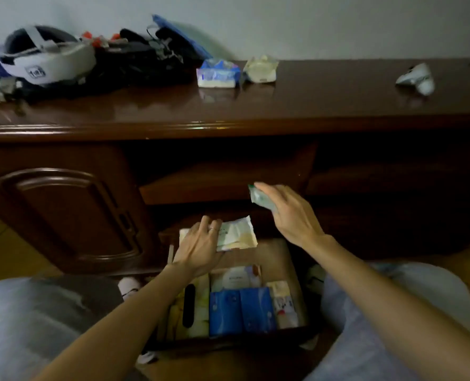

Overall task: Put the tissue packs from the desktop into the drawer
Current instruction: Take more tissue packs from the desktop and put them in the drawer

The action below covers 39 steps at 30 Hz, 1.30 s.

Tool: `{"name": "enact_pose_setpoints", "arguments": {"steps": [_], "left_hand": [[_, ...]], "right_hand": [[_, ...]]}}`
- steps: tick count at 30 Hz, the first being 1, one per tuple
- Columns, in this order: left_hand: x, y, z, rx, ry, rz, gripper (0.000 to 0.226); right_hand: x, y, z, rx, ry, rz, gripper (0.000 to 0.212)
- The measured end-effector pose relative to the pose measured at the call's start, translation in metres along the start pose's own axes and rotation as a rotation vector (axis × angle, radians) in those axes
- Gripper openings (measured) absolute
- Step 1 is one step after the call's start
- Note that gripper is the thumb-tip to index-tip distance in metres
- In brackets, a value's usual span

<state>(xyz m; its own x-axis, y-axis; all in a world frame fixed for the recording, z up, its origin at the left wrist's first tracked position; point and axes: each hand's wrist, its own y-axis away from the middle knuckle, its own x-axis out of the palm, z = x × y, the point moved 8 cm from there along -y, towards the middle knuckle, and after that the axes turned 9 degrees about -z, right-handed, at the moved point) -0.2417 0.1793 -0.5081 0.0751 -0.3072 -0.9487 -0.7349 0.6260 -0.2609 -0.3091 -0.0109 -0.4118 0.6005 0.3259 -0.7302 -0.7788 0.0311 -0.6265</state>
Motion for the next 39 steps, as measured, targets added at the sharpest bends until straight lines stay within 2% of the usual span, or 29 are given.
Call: {"name": "enact_pose_setpoints", "arguments": {"steps": [3,5,8,12,16,18,21,22,24,27,31,34,39], "left_hand": [[0.064,0.022,0.023,-0.159,0.056,0.153,0.08],[0.098,0.024,0.028,-0.173,0.056,0.21,0.086],[0.138,0.014,0.034,-0.186,0.058,0.229,0.088],[0.191,0.001,0.033,-0.108,0.049,0.28,0.093],[0.237,-0.014,0.024,0.002,0.03,0.395,0.109],[0.258,-0.018,0.02,-0.013,0.079,0.485,0.112],[0.289,-0.014,0.021,-0.099,0.128,0.697,0.089],[0.294,-0.015,0.022,-0.116,0.147,0.718,0.081],[0.296,-0.02,0.023,-0.149,0.19,0.71,0.074],[0.297,-0.017,0.023,-0.187,0.227,0.728,0.074],[0.295,-0.014,0.027,-0.157,0.254,0.705,0.072],[0.291,-0.007,0.035,-0.026,0.094,0.675,0.081],[0.292,0.004,0.033,0.15,-0.049,0.652,0.083]], "right_hand": [[0.078,0.066,-0.054,0.393,-0.095,0.427,0.058],[0.118,0.105,-0.084,0.53,-0.06,0.601,0.053],[0.157,0.151,-0.114,0.684,-0.067,0.708,0.049],[0.184,0.184,-0.145,0.842,-0.044,0.72,0.058],[0.196,0.184,-0.151,0.809,-0.093,0.702,0.057],[0.198,0.181,-0.153,0.81,-0.115,0.708,0.059],[0.201,0.181,-0.154,0.802,-0.118,0.711,0.059],[0.202,0.181,-0.153,0.793,-0.119,0.713,0.058],[0.205,0.183,-0.15,0.774,-0.116,0.715,0.058],[0.209,0.181,-0.15,0.775,-0.107,0.703,0.057],[0.215,0.176,-0.148,0.828,-0.138,0.684,0.064],[0.228,0.171,-0.139,0.794,-0.109,0.749,0.073],[0.26,0.152,-0.111,0.548,-0.049,0.822,0.077]]}}
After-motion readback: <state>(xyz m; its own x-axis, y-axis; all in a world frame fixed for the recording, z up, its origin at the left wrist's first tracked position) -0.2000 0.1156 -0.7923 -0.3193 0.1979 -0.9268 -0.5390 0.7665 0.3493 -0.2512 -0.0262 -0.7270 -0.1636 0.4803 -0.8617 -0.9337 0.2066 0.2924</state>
